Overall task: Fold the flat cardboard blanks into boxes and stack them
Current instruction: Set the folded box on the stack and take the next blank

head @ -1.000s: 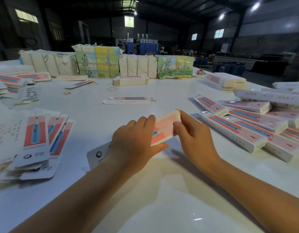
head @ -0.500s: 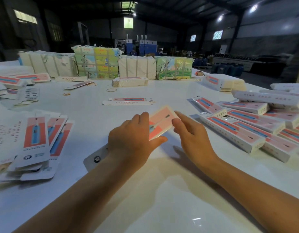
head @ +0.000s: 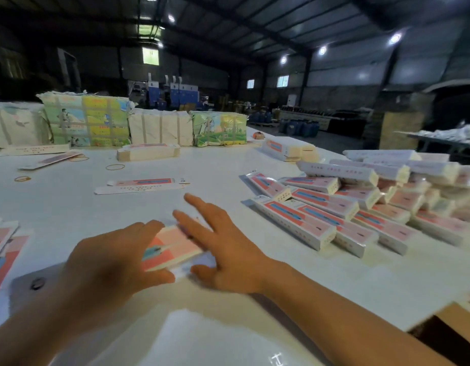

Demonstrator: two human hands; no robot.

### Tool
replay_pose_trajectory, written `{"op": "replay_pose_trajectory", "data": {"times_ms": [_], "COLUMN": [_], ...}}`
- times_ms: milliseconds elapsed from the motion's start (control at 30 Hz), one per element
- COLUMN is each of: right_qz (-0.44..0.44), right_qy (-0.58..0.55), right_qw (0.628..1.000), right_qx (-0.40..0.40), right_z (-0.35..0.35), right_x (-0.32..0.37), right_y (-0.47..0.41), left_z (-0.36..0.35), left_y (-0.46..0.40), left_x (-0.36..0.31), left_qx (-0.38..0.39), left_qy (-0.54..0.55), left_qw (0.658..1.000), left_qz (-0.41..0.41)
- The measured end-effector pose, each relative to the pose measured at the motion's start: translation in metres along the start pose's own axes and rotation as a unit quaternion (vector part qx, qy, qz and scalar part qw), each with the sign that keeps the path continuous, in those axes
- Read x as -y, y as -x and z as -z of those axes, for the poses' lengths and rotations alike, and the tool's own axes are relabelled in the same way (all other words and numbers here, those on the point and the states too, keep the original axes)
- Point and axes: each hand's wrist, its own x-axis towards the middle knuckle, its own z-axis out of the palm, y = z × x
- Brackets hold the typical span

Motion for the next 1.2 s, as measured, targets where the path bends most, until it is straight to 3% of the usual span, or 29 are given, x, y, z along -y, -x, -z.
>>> {"op": "replay_pose_trajectory", "data": {"times_ms": [67, 133, 200, 300, 400, 500, 567, 633, 700, 833, 967, 1100, 1200], "right_qz": [0.048, 0.046, -0.008, -0.169, -0.316, -0.443, -0.547, -0.608, -0.609, -0.557, -0.390, -0.244, -0.191], "right_qy": [0.076, 0.105, 0.115, 0.106, 0.126, 0.219, 0.257, 0.270, 0.270, 0.307, 0.314, 0.167, 0.096], "right_qw": [0.996, 0.993, 0.993, 0.973, 0.909, 0.812, 0.749, 0.720, 0.724, 0.742, 0.830, 0.942, 0.977], "right_qx": [0.017, 0.004, -0.024, -0.120, -0.242, -0.311, -0.274, -0.201, -0.179, -0.215, -0.246, -0.157, -0.021], "right_z": [-0.002, 0.002, 0.023, 0.082, 0.157, 0.212, 0.227, 0.229, 0.226, 0.230, 0.212, 0.132, 0.044], "right_x": [-0.001, -0.008, -0.023, -0.069, -0.135, -0.194, -0.218, -0.229, -0.229, -0.212, -0.169, -0.092, -0.045], "right_y": [-0.002, -0.004, -0.006, -0.009, 0.004, 0.053, 0.097, 0.127, 0.135, 0.112, 0.043, -0.008, -0.002], "left_z": [-0.006, -0.013, -0.019, -0.023, -0.039, -0.038, -0.032, -0.029, -0.026, -0.022, -0.024, -0.027, -0.029], "left_y": [-0.004, -0.010, -0.014, -0.012, -0.010, -0.013, -0.014, -0.014, -0.012, -0.008, -0.002, 0.000, 0.002], "left_x": [0.000, 0.005, 0.009, -0.008, -0.023, -0.032, -0.034, -0.036, -0.038, -0.041, -0.041, -0.041, -0.039], "left_qx": [0.026, -0.046, -0.175, -0.228, -0.208, -0.145, -0.129, -0.115, -0.088, -0.045, 0.014, 0.017, 0.025], "left_qy": [0.077, 0.080, 0.043, 0.110, 0.121, 0.123, 0.111, 0.116, 0.123, 0.139, 0.171, 0.157, 0.165], "left_qw": [0.997, 0.994, 0.979, 0.963, 0.955, 0.961, 0.967, 0.969, 0.973, 0.980, 0.982, 0.985, 0.985], "left_qz": [-0.013, -0.063, -0.096, -0.092, -0.175, -0.199, -0.191, -0.185, -0.173, -0.136, -0.074, -0.066, -0.053]}}
